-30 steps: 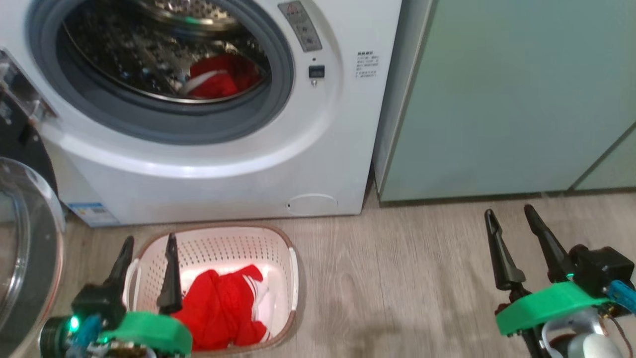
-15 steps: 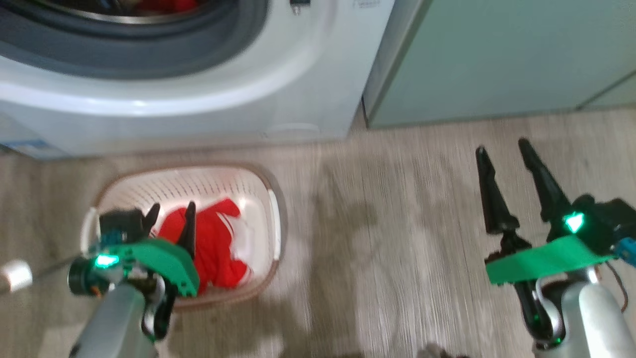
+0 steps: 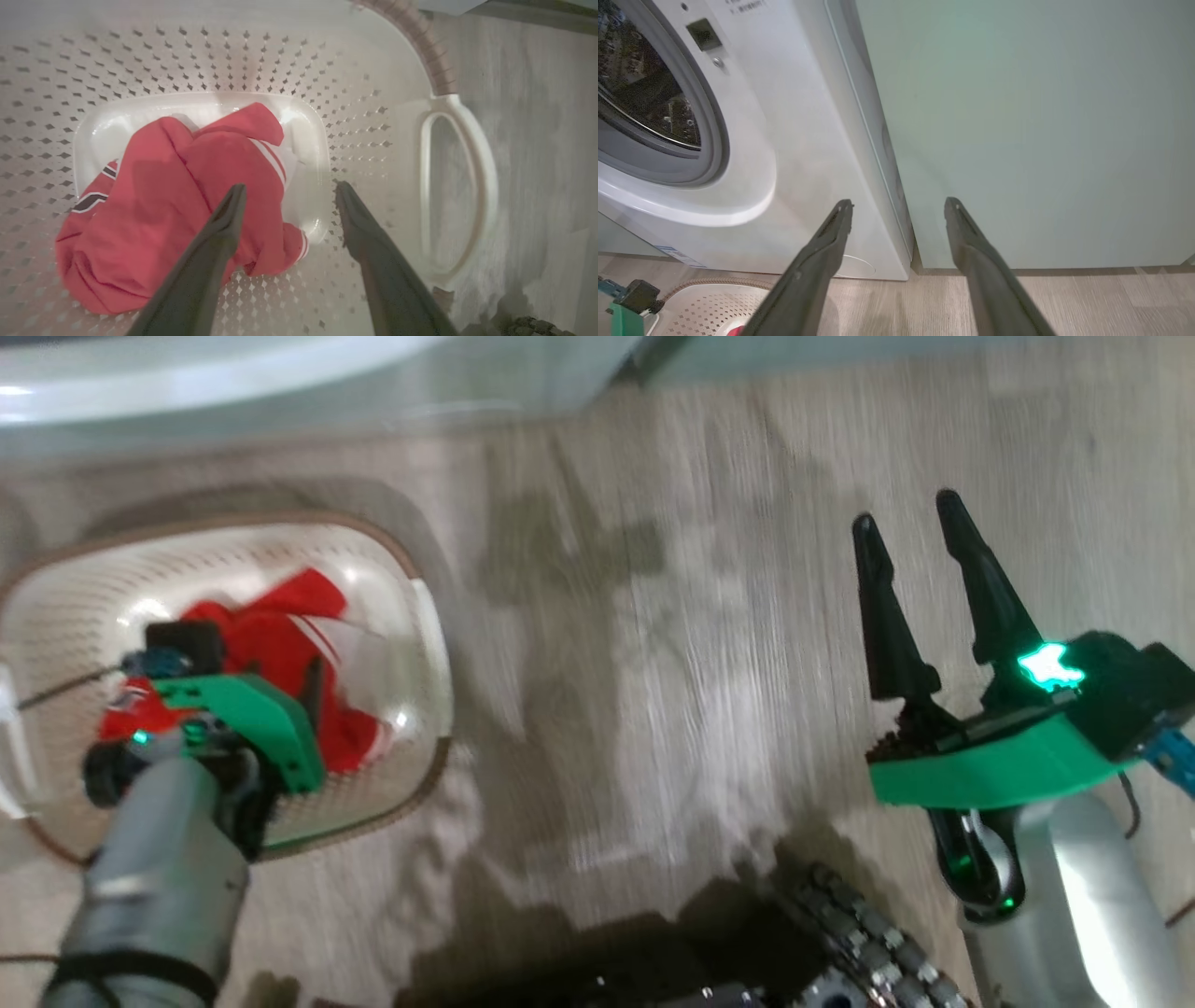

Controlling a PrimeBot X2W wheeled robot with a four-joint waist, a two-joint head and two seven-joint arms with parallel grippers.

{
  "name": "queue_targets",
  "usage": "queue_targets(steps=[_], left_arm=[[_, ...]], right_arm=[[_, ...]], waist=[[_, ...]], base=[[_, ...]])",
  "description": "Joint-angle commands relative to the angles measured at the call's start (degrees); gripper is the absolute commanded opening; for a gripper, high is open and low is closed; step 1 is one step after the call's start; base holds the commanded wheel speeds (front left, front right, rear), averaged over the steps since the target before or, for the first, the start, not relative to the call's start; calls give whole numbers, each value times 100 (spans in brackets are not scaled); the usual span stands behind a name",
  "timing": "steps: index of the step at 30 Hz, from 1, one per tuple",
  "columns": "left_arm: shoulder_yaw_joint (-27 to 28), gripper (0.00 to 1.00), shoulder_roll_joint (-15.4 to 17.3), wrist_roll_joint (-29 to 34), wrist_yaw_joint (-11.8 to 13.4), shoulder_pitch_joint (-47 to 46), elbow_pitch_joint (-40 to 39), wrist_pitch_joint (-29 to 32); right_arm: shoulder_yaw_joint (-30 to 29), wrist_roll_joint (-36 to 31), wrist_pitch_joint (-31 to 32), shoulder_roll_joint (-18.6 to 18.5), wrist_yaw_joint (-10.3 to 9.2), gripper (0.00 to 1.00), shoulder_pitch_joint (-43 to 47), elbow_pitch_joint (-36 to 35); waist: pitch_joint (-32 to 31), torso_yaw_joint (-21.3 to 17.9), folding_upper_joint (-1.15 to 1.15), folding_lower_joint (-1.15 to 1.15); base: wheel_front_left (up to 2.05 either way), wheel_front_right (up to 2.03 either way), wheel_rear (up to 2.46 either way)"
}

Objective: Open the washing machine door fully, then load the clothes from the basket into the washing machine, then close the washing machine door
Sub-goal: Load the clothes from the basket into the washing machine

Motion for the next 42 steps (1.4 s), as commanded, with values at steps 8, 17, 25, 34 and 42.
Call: queue_targets(steps=[8,17,25,34,42], left_arm=[[249,100,512,-197,-109,-641,784,100],[346,100,729,-313,-45,-1114,1304,169],[394,100,826,-401,42,-1334,1530,112],[372,0,790,-426,218,-1349,1642,-147],[312,0,745,-366,174,-1110,1526,-1075]], right_arm=[[421,219,-258,-19,0,100,-293,52],[574,327,-312,-19,0,100,-419,69],[536,315,-322,-19,0,100,-367,-16],[417,283,-324,-19,0,100,-304,-97],[329,320,-324,-19,0,100,-283,-94]], waist=[[1169,-495,0,-2],[1628,-673,0,-2],[1851,-754,0,-2],[1800,-691,0,-2],[1287,-449,0,-2]], base=[[0,0,0],[0,0,0],[0,0,0],[0,0,0],[0,0,0]])
